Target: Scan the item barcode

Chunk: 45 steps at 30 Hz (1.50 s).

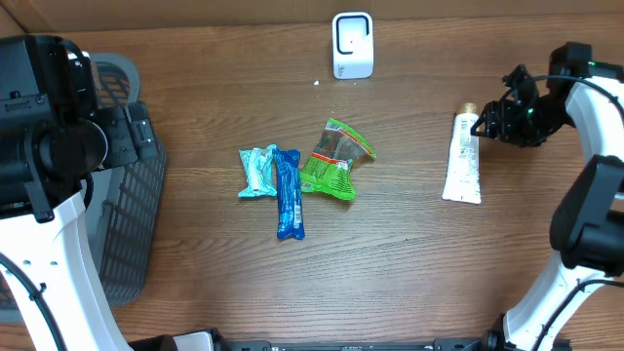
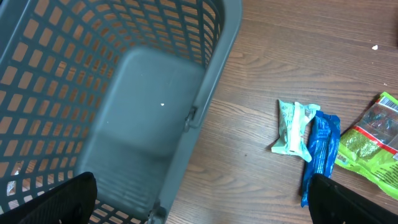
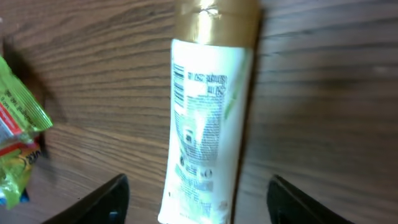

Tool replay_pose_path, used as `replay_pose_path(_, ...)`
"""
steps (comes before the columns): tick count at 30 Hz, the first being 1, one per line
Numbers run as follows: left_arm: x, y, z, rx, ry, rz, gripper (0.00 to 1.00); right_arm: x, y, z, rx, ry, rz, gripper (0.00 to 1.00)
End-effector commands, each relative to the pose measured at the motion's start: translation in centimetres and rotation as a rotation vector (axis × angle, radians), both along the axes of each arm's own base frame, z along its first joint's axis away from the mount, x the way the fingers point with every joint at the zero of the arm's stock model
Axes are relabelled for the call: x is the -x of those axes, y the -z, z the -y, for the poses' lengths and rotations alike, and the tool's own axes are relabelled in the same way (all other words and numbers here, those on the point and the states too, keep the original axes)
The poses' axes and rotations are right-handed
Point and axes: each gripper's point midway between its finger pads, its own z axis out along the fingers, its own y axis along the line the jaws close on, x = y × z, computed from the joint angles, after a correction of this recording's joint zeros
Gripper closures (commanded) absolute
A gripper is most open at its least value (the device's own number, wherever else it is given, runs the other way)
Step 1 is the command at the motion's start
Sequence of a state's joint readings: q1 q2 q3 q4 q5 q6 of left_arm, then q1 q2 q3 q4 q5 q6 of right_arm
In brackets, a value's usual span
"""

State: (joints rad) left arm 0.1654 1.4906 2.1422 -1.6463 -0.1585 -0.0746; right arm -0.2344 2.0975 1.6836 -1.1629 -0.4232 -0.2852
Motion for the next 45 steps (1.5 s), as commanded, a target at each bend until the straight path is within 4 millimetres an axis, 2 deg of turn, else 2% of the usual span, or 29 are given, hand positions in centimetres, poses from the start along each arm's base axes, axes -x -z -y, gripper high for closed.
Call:
replay_pose_path(1,0.0,-0.5,-0.2,-0.013,0.001,0.013,0.0,0.6,1.3,-1.5,-0.04,-0.046,-0.009,0.33)
replay_pose_path(9,0.0,-0.5,-0.2,-0.013,0.001,0.013,0.0,1.5,5.1,-1.0,-0.004,0.028,-0.036,0.37)
replay_pose_path(12,0.0,-0.5,-0.2,-0.013,0.001,0.013,0.0,1.2,6.1,-1.5,-0.003,0.035,-0.015,0.45)
replay_pose_path(15,0.0,-0.5,-0.2,-0.013,0.001,0.013,0.0,1.3,7.0,-2.2,-0.001,0.024,-0.001,0.58)
replay_pose_path(18,0.0,-0.5,-0.2,-0.013,0.001,0.013,0.0,1.9,7.8,-2.7,-0.009,0.047,-0.028,0.62)
replay_pose_path(19,0.0,-0.5,-0.2,-0.013,0.001,0.013,0.0,2.0,7.8,-2.7,-0.012,0.064,-0.038,0.65)
replay_pose_path(21,0.0,-0.5,-0.2,-0.013,0.001,0.013,0.0,2.0,7.9,-2.7,-0.018,0.098,-0.054,0.85)
replay_pose_path(23,0.0,-0.5,-0.2,-0.013,0.001,0.013,0.0,1.8,7.5,-2.7,-0.025,0.136,-0.065,0.96)
replay_pose_path(27,0.0,-0.5,-0.2,-0.013,0.001,0.013,0.0,0.9,4.8,-3.4,-0.082,0.134,-0.05,0.96)
replay_pose_path(31,0.0,-0.5,-0.2,-0.013,0.001,0.013,0.0,-0.8,0.2,-3.9,-0.043,0.097,0.017,0.96)
replay_pose_path(37,0.0,-0.5,-0.2,-0.013,0.001,0.013,0.0,-4.0,-8.3,-5.6,0.169,0.027,0.23,0.96)
replay_pose_path(39,0.0,-0.5,-0.2,-0.013,0.001,0.013,0.0,-5.7,-11.2,-6.5,0.261,0.011,0.337,0.96)
replay_pose_path(42,0.0,-0.5,-0.2,-0.013,0.001,0.013,0.0,-8.2,-14.1,-8.4,0.377,-0.013,0.488,0.96)
replay_pose_path(45,0.0,-0.5,-0.2,-0.013,0.001,0.013,0.0,-10.2,-15.9,-10.1,0.513,-0.049,0.627,0.96)
